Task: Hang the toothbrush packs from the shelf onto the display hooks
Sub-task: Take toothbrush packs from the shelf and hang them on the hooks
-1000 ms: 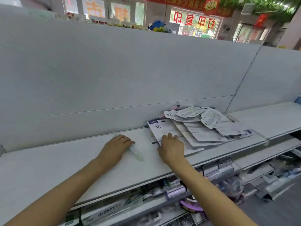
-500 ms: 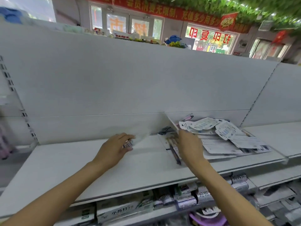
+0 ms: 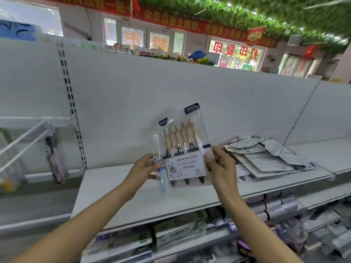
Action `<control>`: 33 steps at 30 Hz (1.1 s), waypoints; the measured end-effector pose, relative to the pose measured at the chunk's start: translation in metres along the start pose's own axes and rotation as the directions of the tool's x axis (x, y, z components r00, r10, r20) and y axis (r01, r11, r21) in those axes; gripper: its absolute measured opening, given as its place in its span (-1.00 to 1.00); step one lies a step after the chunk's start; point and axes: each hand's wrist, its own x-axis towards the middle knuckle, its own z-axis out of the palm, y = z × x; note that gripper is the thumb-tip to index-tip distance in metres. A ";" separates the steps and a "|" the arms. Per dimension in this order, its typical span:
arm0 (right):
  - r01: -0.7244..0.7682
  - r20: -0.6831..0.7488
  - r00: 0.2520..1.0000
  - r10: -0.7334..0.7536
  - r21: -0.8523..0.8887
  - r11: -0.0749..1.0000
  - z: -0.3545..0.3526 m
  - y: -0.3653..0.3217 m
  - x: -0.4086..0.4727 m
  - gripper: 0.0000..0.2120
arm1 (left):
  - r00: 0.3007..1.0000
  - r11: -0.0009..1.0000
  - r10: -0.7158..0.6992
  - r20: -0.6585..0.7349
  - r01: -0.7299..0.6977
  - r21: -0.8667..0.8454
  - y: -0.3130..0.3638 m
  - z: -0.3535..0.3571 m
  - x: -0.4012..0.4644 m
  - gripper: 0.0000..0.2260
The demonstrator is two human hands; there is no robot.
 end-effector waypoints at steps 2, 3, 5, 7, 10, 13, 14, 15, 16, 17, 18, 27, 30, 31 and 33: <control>-0.054 0.013 0.998 0.053 0.096 0.994 0.015 0.000 -0.013 -0.78 | 1.000 0.999 -0.007 0.013 0.008 -0.033 -0.001 -0.015 -0.013 -0.77; -0.068 0.022 0.998 0.066 0.116 0.991 0.022 0.000 -0.019 -0.79 | 1.000 0.999 -0.006 0.001 0.006 -0.043 -0.001 -0.024 -0.020 -0.77; -0.094 0.037 0.995 0.090 0.120 0.988 0.033 -0.001 -0.030 -0.83 | 0.999 0.999 0.005 -0.037 -0.007 -0.045 -0.001 -0.040 -0.035 -0.77; -0.132 0.074 0.990 0.124 0.128 0.983 0.045 -0.006 -0.039 -0.88 | 0.997 1.000 0.020 -0.070 -0.022 -0.018 0.000 -0.055 -0.052 -0.80; -0.169 0.129 0.979 0.156 0.089 0.982 0.062 -0.012 -0.053 -0.91 | 0.989 0.999 0.037 -0.142 -0.035 0.016 0.000 -0.073 -0.080 -0.80; -0.203 0.160 0.967 0.197 0.023 0.979 0.081 -0.016 -0.067 -0.85 | 0.976 0.999 0.034 -0.213 -0.026 0.038 0.000 -0.092 -0.110 -0.80; -0.213 0.176 0.963 0.205 0.024 0.977 0.087 -0.018 -0.074 -0.85 | 0.971 0.999 0.029 -0.239 -0.020 0.040 -0.001 -0.098 -0.123 -0.79; -0.216 0.191 0.959 0.207 0.027 0.976 0.093 -0.021 -0.080 -0.85 | 0.964 0.999 0.023 -0.264 -0.012 0.043 0.000 -0.105 -0.136 -0.79; -0.223 0.206 0.956 0.211 0.034 0.974 0.101 -0.024 -0.087 -0.85 | 0.959 0.998 0.021 -0.283 -0.006 0.055 0.001 -0.114 -0.152 -0.79; -0.228 0.213 0.953 0.214 0.042 0.973 0.105 -0.026 -0.092 -0.85 | 0.957 0.998 0.019 -0.289 0.000 0.068 0.001 -0.120 -0.164 -0.77; -0.235 0.226 0.949 0.218 0.050 0.971 0.111 -0.029 -0.098 -0.85 | 0.955 0.996 0.019 -0.295 0.007 0.085 0.001 -0.127 -0.176 -0.73; -0.253 0.344 0.913 0.219 0.057 0.966 0.191 -0.061 -0.163 -0.84 | 0.946 0.969 0.074 -0.316 0.007 0.248 -0.003 -0.225 -0.285 -0.73; -0.267 0.338 0.913 0.228 0.070 0.961 0.227 -0.069 -0.182 -0.84 | 0.939 0.972 0.090 -0.332 -0.010 0.236 -0.003 -0.270 -0.315 -0.49; -0.275 0.334 0.912 0.238 0.067 0.959 0.240 -0.070 -0.188 -0.84 | 0.937 0.972 0.092 -0.337 -0.011 0.234 -0.002 -0.286 -0.323 -0.38; -0.294 0.326 0.909 0.259 0.063 0.954 0.268 -0.073 -0.203 -0.83 | 0.936 0.970 0.100 -0.338 -0.016 0.244 -0.002 -0.318 -0.337 -0.35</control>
